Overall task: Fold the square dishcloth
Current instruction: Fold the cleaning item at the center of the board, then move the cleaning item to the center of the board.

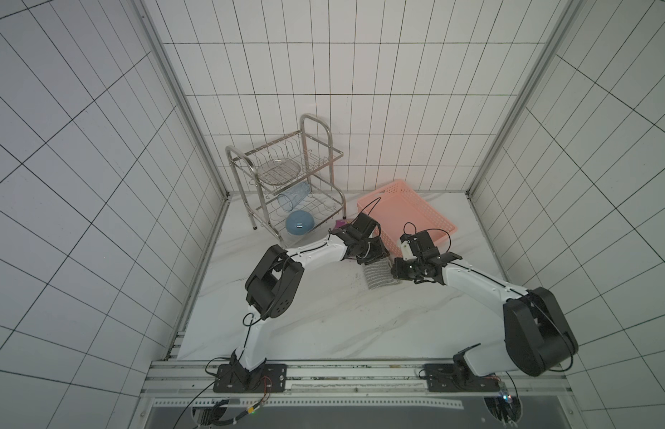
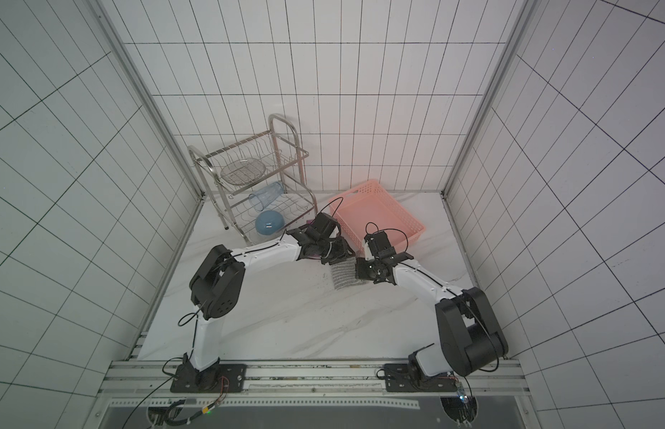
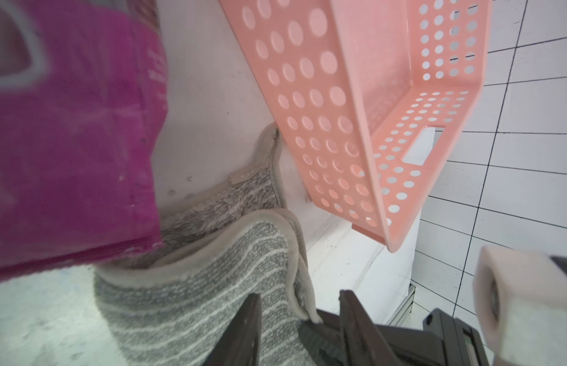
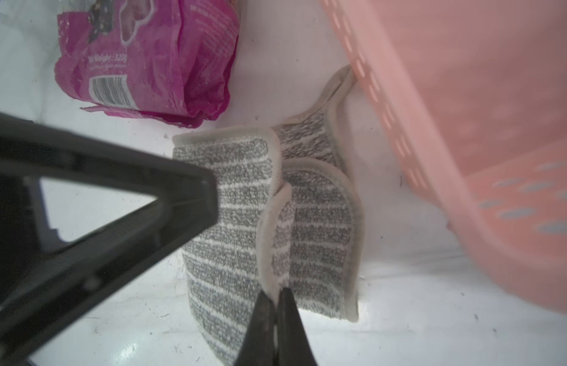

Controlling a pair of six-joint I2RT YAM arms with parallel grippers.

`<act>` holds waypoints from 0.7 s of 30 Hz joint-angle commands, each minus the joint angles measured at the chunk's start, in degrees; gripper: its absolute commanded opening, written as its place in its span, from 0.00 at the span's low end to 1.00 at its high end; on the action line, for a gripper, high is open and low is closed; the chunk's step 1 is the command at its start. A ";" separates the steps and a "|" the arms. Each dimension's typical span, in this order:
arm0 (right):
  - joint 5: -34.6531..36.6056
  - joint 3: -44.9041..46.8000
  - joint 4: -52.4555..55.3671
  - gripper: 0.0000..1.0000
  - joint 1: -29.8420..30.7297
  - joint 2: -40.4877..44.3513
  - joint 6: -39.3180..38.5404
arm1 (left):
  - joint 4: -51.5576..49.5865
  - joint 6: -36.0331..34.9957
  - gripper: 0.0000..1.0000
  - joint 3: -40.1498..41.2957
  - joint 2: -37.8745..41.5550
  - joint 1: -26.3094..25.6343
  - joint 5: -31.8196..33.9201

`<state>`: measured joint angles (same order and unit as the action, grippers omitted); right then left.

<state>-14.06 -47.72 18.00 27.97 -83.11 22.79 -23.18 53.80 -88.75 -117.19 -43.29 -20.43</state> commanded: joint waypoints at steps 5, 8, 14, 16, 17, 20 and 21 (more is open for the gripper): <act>4.12 -1.52 1.61 0.06 -1.40 -2.21 -0.82 | 1.05 -3.33 0.48 4.46 6.76 0.46 3.23; 5.15 -3.11 1.79 0.06 -1.44 -4.27 -2.09 | 0.86 -4.09 0.48 5.94 7.01 0.72 3.51; 8.31 -6.00 2.73 0.07 -1.43 -6.61 -3.42 | 1.60 -5.55 0.47 7.29 4.82 0.74 1.39; 9.16 -6.79 3.35 0.08 -1.51 -7.39 -3.65 | 1.83 -6.04 0.47 7.04 3.78 0.72 0.61; 9.56 -6.90 3.54 0.08 -1.48 -7.71 -3.71 | 1.94 -6.21 0.47 6.83 3.39 0.72 0.30; 10.51 -7.49 4.34 0.10 -1.43 -8.70 -3.67 | 2.30 -6.49 0.46 6.22 2.11 0.75 -0.46; 10.81 -7.55 4.48 0.11 -1.42 -8.95 -3.63 | 2.50 -6.51 0.45 6.02 1.77 0.75 -0.64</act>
<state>-5.78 -54.22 20.18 26.96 -90.78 19.81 -21.89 48.75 -81.73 -113.84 -42.68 -19.81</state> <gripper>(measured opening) 0.106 0.451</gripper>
